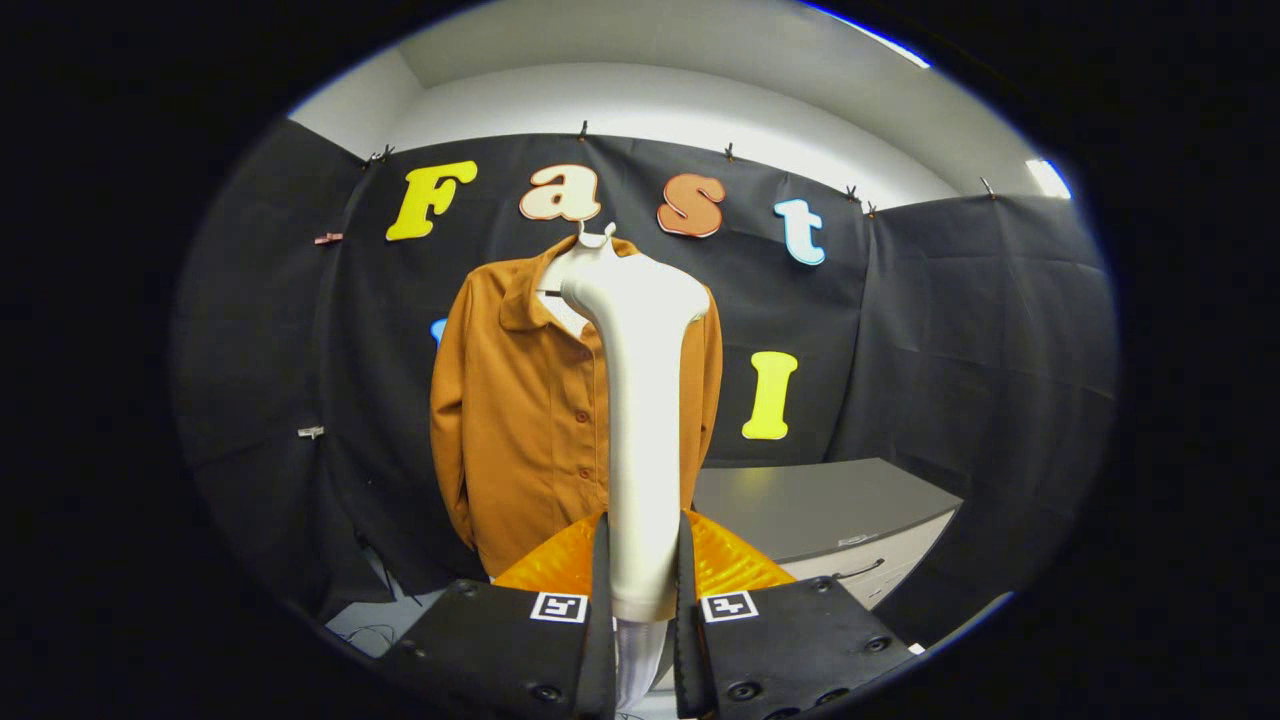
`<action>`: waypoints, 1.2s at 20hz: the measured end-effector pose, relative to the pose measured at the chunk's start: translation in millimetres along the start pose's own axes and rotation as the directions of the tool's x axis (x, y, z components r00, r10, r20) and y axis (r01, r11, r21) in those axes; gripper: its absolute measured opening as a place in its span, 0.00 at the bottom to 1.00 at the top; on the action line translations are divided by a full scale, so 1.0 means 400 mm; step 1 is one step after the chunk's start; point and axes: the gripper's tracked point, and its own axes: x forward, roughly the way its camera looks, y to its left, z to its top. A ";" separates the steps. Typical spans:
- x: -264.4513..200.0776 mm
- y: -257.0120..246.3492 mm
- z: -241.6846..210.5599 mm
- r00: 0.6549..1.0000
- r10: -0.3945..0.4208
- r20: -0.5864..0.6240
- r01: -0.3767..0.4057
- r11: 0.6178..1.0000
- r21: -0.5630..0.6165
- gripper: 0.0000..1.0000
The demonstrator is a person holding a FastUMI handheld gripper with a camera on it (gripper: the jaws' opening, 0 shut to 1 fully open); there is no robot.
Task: Iron the clothes twice with a garment steamer, once on the left side and once on the right side.
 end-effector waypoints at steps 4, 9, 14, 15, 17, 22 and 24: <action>-0.023 -0.035 0.064 1.000 0.002 0.028 -0.003 1.000 0.017 0.27; -0.038 -0.089 0.131 0.998 0.005 0.063 -0.007 1.000 0.028 0.27; -0.027 -0.147 0.154 0.997 0.014 0.074 -0.017 0.999 0.035 0.27; -0.024 -0.154 0.156 0.997 0.018 0.074 -0.021 0.999 0.038 0.27; -0.018 -0.166 0.157 0.997 0.021 0.077 -0.024 0.999 0.040 0.27; -0.009 -0.179 0.156 0.996 0.036 0.077 -0.040 0.998 0.054 0.27; -0.006 -0.186 0.160 0.996 0.036 0.082 -0.041 0.997 0.060 0.27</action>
